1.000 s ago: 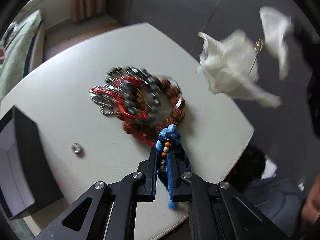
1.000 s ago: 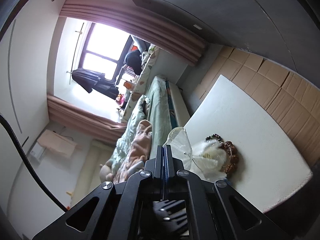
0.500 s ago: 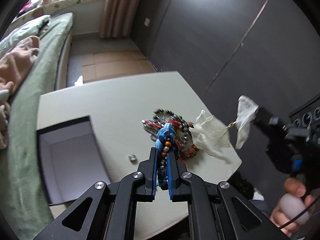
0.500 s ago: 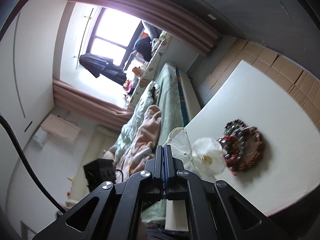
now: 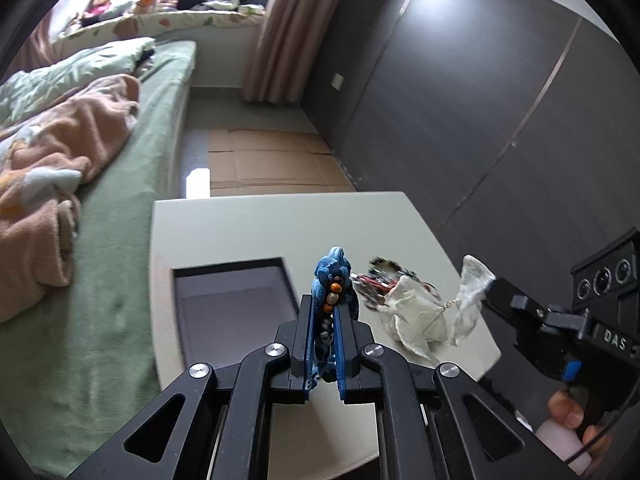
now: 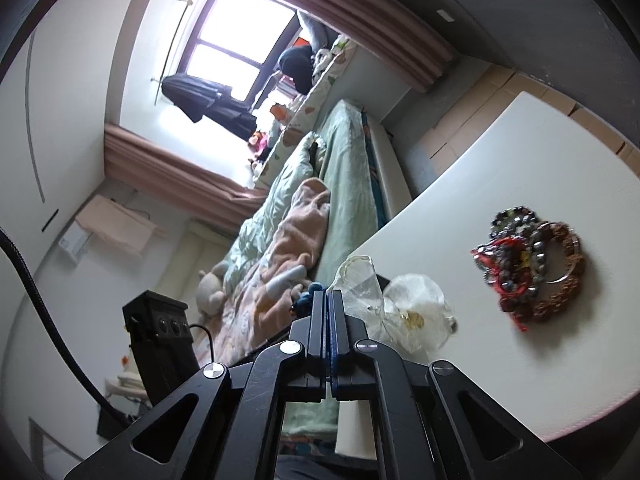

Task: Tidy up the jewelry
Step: 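Carry the blue bracelet and white pouch into the black box and open both tools, then reach the left tool into the pile and grasp the red string bracelet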

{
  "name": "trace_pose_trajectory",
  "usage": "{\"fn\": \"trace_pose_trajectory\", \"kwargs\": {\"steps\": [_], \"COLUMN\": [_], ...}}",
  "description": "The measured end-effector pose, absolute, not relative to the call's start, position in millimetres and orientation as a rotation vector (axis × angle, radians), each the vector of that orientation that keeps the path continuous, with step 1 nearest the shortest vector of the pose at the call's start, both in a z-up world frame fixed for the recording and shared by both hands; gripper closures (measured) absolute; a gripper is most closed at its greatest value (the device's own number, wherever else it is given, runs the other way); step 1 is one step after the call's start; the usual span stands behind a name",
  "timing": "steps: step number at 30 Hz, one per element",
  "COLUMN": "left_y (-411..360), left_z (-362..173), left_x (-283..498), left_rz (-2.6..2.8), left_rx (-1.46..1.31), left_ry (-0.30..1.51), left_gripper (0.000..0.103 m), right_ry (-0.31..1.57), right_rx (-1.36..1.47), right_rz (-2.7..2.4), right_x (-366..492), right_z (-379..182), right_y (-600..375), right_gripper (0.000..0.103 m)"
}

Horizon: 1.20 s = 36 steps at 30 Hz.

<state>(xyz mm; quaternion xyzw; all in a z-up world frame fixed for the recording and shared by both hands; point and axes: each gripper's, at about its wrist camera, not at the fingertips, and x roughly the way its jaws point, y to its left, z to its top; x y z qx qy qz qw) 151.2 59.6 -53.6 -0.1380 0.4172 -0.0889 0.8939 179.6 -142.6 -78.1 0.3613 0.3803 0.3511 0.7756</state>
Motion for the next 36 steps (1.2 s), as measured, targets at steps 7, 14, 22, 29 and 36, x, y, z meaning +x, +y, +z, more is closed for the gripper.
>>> {"fn": "trace_pose_trajectory", "kwargs": {"steps": [7, 14, 22, 29, 36], "left_y": [89, 115, 138, 153, 149], "left_z": [-52, -43, -45, -43, -44], "left_x": [159, 155, 150, 137, 128], "left_rz": [-0.073, -0.035, 0.023, 0.079, 0.09], "left_rx": [-0.359, -0.453, -0.495, -0.491, -0.429], "left_ry": [0.865, 0.799, 0.814, 0.811, 0.829], "left_gripper": [0.073, 0.019, 0.019, 0.019, 0.019], "right_ry": [0.832, 0.898, 0.923, 0.932, 0.993], "right_rx": [0.734, 0.62, 0.448, 0.372, 0.324], "right_rz": [0.788, 0.819, 0.853, 0.882, 0.814], "right_x": [189, 200, 210, 212, 210], "right_z": [-78, -80, -72, -62, -66], "right_y": [-117, -80, -32, -13, -29], "right_gripper": [0.1, 0.1, 0.1, 0.1, 0.021]}}
